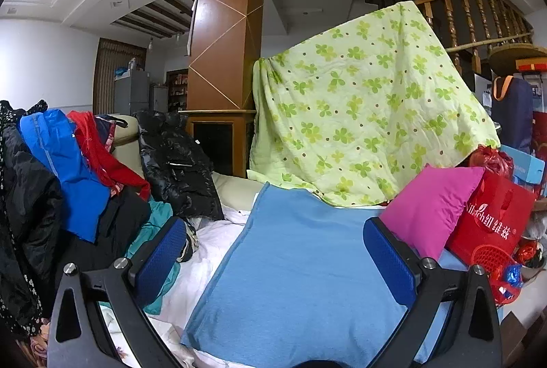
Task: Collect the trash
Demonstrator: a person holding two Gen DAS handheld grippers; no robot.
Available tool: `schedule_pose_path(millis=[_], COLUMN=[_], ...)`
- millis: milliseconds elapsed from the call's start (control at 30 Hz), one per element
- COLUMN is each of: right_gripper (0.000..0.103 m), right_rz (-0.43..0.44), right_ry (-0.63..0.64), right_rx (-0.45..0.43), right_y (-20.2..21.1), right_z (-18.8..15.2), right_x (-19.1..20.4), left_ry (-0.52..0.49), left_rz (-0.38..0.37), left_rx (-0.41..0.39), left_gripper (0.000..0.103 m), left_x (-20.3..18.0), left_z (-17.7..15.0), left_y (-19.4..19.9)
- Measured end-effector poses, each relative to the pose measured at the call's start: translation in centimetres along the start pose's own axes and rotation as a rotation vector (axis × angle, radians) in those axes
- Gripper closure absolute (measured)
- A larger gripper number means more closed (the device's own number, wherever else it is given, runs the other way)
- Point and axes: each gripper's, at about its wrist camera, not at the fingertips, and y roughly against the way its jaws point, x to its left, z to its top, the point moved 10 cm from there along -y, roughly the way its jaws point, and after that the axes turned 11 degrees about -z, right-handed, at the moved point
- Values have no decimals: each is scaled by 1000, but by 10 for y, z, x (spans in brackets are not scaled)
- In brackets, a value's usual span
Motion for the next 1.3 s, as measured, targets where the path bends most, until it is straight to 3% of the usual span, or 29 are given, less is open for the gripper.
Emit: schedule_pose_path(millis=[900,1300], right_gripper=[17,17], right_rz=[17,-22], right_ry=[-9,-28], right_rx=[54,21], right_y=[-26,-15], right_z=[-25,-19], right_x=[11,-11], left_ry=[-91,-145], left_rz=[-24,-65], left_rx=[36,36], left_gripper=[0,0], left_x=[-7,-38], left_z=[-10,-6], left_y=[-8,-3])
